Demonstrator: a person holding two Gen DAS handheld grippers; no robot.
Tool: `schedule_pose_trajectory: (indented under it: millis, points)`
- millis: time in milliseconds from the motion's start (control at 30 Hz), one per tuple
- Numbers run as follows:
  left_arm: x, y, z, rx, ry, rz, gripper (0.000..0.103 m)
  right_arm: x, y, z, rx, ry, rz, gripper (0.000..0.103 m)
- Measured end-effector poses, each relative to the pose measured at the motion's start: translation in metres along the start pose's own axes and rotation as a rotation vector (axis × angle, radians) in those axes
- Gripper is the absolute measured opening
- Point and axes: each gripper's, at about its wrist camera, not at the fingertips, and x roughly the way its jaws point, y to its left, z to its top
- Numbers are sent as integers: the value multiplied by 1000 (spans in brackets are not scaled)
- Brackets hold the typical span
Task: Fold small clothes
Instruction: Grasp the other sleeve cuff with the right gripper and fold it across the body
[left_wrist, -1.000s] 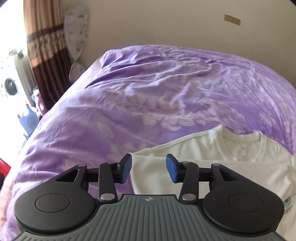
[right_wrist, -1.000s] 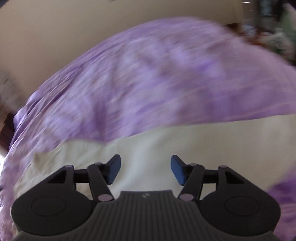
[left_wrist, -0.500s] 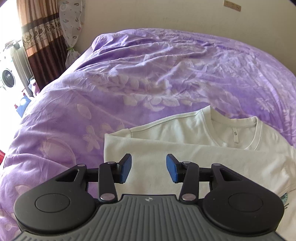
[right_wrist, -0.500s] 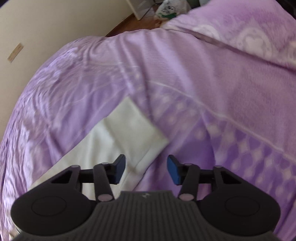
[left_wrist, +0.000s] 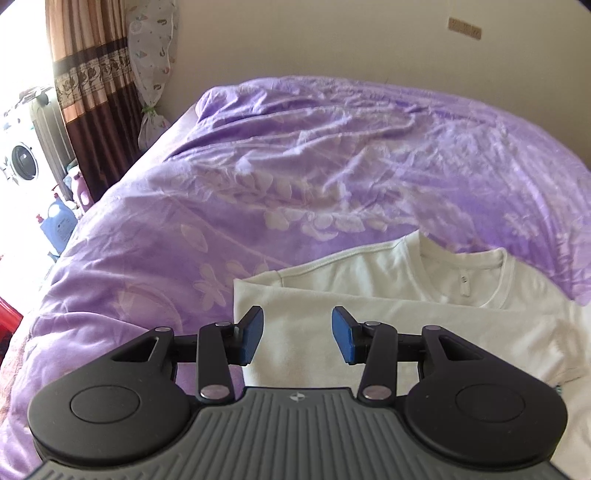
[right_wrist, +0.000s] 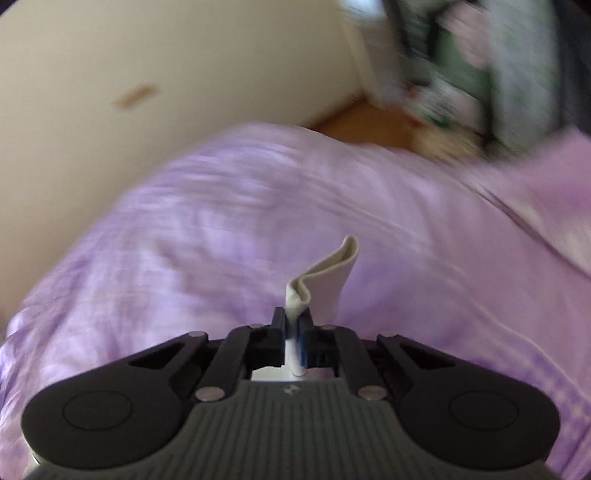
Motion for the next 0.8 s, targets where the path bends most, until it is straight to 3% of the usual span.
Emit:
schedule_pose_trajectory:
  millis: [200, 400, 600, 800]
  points:
    - [-35, 23, 1, -33, -33, -30, 51, -65, 165, 4, -181, -54, 277, 1]
    - [-55, 51, -4, -81, -41, -70, 51, -87, 314, -28, -265, -21, 477, 1]
    - [-57, 76, -15, -121, -27, -122, 51, -62, 437, -108, -350, 85, 563, 1]
    - [-43, 97, -28, -160, 5, -177, 51, -8, 510, -231, -389, 310, 601, 1]
